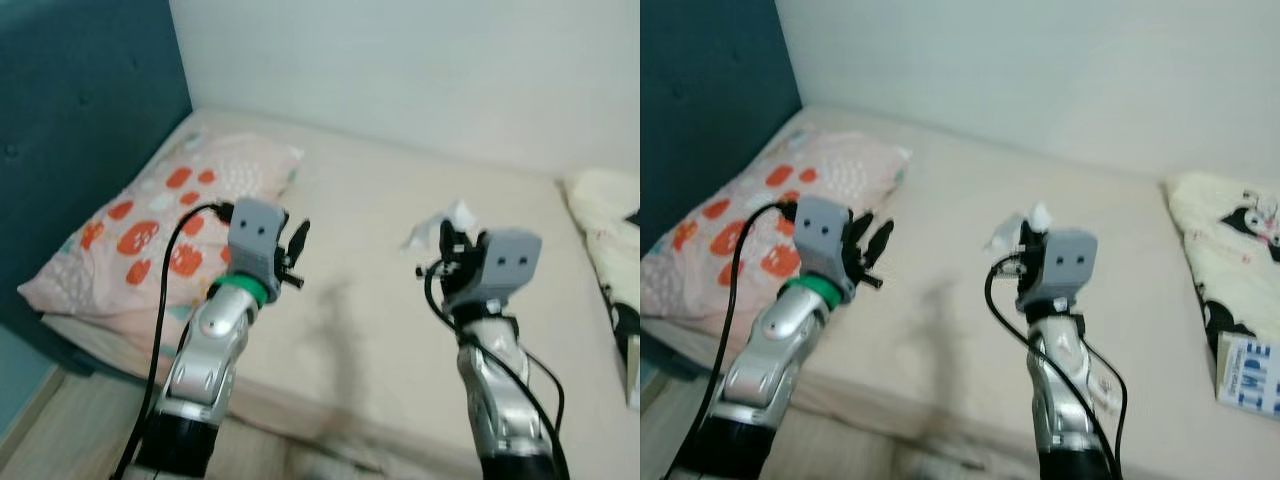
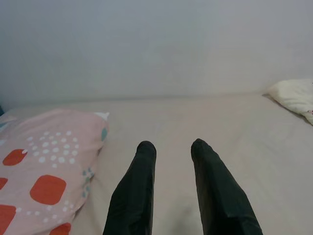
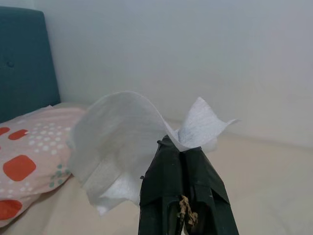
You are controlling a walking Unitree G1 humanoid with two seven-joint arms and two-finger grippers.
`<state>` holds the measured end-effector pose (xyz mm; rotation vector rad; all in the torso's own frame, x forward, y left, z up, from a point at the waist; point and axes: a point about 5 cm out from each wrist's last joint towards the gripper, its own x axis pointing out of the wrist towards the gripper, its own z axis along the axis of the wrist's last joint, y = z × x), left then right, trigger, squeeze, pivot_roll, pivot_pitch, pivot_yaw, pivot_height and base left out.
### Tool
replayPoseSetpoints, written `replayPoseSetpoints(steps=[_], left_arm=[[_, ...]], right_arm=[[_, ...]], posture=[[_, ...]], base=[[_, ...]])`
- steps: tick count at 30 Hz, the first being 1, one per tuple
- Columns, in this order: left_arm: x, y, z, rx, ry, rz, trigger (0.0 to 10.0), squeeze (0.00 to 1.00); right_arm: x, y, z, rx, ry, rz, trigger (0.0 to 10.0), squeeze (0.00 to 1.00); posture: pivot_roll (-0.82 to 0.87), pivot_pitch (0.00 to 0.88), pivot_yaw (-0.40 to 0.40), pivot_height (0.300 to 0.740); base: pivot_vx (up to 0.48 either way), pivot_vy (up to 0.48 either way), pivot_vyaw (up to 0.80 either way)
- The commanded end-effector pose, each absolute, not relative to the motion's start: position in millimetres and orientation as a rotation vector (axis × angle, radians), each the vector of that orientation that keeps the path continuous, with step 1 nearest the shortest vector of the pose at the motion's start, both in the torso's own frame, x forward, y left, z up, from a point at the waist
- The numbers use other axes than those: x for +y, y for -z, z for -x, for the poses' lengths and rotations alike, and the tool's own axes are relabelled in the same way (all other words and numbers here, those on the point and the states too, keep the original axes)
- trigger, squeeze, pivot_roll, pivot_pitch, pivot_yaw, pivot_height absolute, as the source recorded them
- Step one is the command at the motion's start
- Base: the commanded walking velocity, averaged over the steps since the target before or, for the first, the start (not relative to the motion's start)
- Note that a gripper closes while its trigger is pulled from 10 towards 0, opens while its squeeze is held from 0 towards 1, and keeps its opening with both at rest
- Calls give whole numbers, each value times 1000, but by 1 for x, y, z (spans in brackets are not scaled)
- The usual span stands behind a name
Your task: Clean up the room
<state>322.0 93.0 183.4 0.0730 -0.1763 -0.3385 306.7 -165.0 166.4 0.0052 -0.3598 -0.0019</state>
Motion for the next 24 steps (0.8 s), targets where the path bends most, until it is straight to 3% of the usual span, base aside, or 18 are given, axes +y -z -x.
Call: replayPoseSetpoints(steps=[1,24], left_arm=[[91,-176,-321,-153,353,-71,10000,0],[94,-167,-318,-137,353,-61,10000,0]], right_arm=[[-168,-161,-306,-338,14,0,10000,0],[-162,-156,-305,-329,-6,-23,10000,0]], posture=[[-33,36,-11,740],[-32,40,-12,740]], base=[[0,0,0],[0,0,0]])
